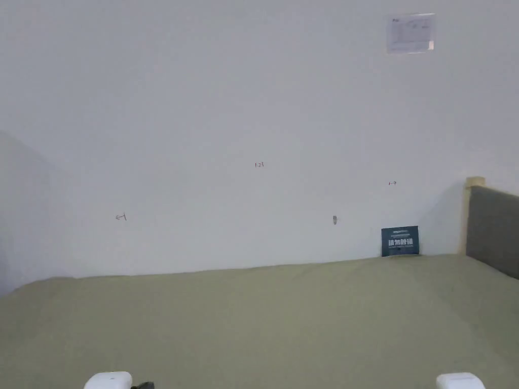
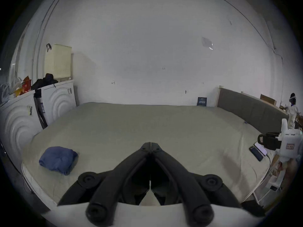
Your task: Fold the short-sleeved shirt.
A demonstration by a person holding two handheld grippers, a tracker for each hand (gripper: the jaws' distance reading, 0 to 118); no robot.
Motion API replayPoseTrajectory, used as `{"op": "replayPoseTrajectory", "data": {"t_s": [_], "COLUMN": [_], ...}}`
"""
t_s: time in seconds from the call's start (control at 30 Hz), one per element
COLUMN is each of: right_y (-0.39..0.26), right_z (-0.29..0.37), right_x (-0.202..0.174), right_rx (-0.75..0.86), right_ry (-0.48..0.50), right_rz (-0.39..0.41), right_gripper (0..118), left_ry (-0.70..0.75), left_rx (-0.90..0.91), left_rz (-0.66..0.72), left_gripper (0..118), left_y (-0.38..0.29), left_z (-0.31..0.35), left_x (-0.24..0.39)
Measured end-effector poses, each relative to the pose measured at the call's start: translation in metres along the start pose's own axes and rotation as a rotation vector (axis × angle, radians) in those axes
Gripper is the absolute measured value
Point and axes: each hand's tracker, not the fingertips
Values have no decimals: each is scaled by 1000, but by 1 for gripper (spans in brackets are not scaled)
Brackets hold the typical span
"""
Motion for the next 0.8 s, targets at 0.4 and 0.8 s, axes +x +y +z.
{"op": "replayPoseTrajectory", "data": {"t_s": [0.4,0.8], "right_y": [0,-29], "right_z": [6,-20], "right_x": [5,6], "right_rx": [212,115], "right_ry": [72,-14], "right_rz": [-8,-17], "right_gripper": [118,118], "left_ry": [54,139], "left_rx": [148,77], "left_rz": [-5,51], "left_gripper": [118,118], "left_y": [-49,-45], "left_z": [0,-19], "left_x": [-7,-46]}}
